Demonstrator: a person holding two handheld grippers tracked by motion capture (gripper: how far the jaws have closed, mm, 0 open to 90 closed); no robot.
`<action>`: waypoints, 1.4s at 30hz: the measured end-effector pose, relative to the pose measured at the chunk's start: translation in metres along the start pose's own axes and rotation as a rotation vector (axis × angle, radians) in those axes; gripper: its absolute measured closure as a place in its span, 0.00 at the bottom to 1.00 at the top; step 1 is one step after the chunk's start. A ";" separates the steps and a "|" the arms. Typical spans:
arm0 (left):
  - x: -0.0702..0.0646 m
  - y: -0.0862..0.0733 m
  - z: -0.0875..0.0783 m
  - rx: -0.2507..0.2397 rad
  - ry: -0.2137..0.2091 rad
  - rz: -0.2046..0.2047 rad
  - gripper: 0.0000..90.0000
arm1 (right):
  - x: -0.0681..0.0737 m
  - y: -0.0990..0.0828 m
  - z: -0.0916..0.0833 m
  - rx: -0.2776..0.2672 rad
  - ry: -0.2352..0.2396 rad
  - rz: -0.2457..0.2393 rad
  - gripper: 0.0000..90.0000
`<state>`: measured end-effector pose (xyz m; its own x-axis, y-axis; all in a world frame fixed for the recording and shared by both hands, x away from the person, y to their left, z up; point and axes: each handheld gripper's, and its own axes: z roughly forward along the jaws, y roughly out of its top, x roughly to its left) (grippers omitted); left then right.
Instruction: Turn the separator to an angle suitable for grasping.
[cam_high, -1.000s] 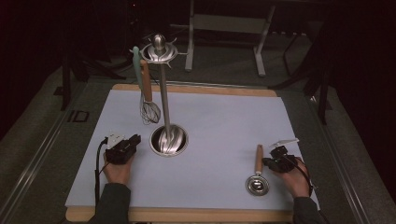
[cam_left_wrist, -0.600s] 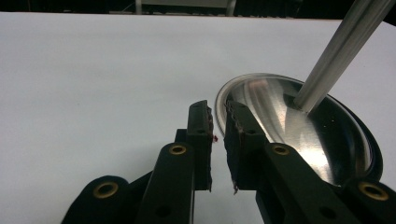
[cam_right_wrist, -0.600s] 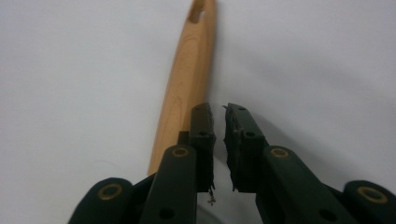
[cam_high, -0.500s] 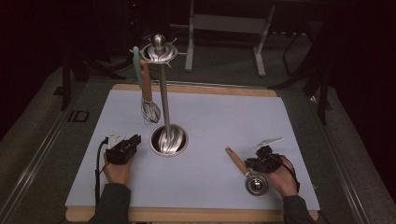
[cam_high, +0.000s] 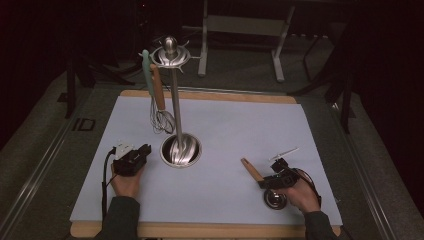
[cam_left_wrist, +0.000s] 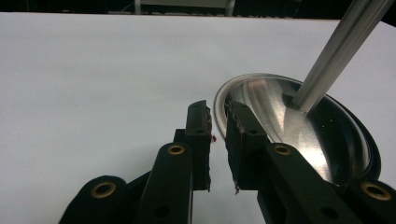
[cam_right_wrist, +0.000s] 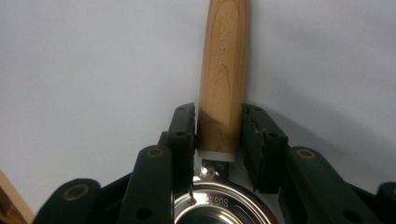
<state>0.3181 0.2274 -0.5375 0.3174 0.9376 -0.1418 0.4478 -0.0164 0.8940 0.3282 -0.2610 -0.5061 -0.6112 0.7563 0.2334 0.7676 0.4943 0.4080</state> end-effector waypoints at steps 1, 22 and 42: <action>0.000 0.000 0.000 0.000 0.001 0.000 0.88 | 0.000 0.001 0.000 0.006 -0.003 -0.002 0.74; -0.001 0.000 0.001 0.009 -0.004 0.004 0.88 | 0.033 0.019 0.005 0.086 -0.081 -0.132 0.77; -0.002 0.000 0.002 0.019 -0.007 0.016 0.87 | 0.052 0.027 -0.005 -0.208 -0.055 -0.202 0.78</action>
<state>0.3191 0.2245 -0.5380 0.3306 0.9346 -0.1312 0.4586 -0.0376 0.8879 0.3155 -0.2105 -0.4782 -0.7321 0.6761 0.0834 0.5717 0.5432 0.6149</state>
